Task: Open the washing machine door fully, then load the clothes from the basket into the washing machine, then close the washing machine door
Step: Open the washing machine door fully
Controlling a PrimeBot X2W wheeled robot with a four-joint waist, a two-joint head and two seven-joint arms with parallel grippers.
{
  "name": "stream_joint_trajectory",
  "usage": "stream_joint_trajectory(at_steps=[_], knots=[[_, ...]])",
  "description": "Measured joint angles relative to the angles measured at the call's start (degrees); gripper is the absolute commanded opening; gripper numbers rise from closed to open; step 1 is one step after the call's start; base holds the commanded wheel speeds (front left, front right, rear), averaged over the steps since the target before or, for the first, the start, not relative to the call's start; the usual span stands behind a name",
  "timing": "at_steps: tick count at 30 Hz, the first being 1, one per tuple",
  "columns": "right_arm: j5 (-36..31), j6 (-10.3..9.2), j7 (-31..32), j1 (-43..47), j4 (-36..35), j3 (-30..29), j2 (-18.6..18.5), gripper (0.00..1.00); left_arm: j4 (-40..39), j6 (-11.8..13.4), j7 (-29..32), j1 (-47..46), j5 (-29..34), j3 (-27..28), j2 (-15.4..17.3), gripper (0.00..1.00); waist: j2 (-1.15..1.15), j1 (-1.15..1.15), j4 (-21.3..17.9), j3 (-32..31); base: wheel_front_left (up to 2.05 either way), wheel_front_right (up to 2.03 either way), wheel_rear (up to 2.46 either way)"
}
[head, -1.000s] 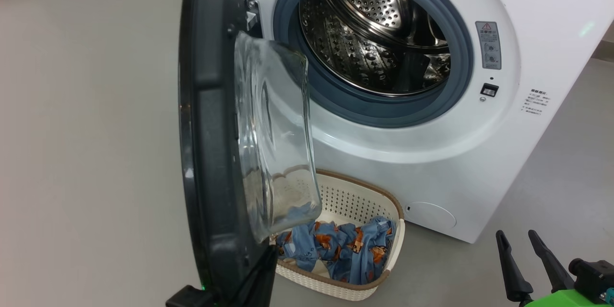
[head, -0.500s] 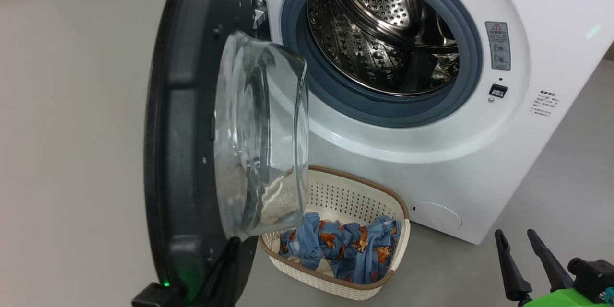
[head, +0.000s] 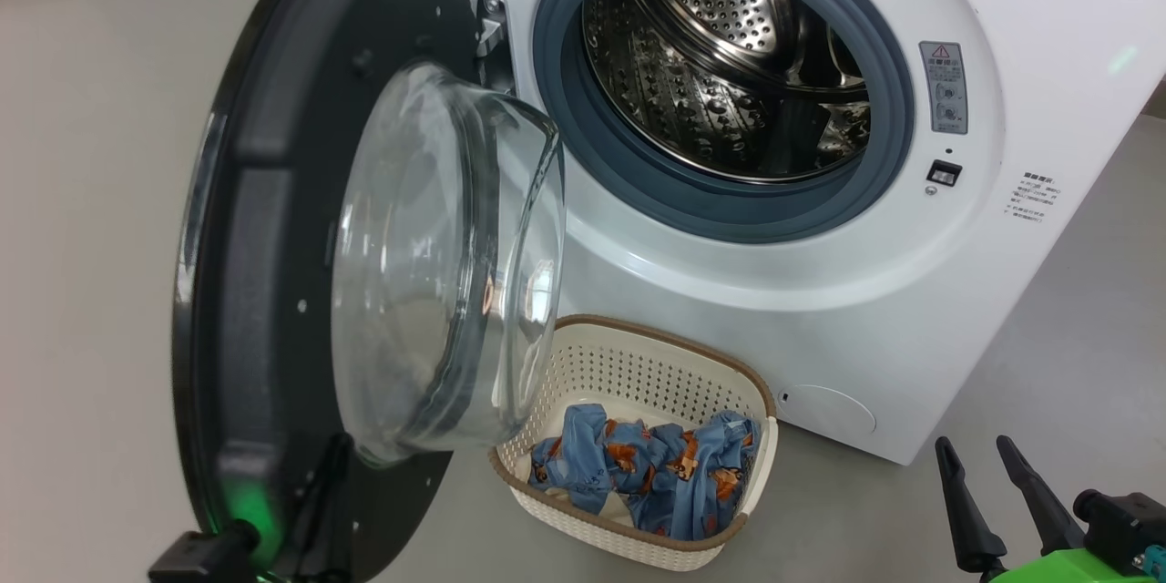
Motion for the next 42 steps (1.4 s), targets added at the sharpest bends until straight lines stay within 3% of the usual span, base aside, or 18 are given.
stream_joint_trajectory(at_steps=[17, 42], knots=[[0.0, 0.0, 0.0, 0.0, 0.03, 0.76, 0.0, 1.0, 3.52, 1.02, -1.74, -0.26, -1.86, 8.1, 2.43, 0.0, 0.0, 0.0, -0.25, -0.08, 0.0, 0.0, 0.0], [0.01, 0.0, 0.0, -0.25, 0.09, 1.07, -1.4, 1.0, 19.75, -0.54, -2.23, -11.71, -0.47, 18.85, 4.99, 0.0, 0.0, 0.0, -0.88, 2.61, 0.0, 0.0, 0.0]])
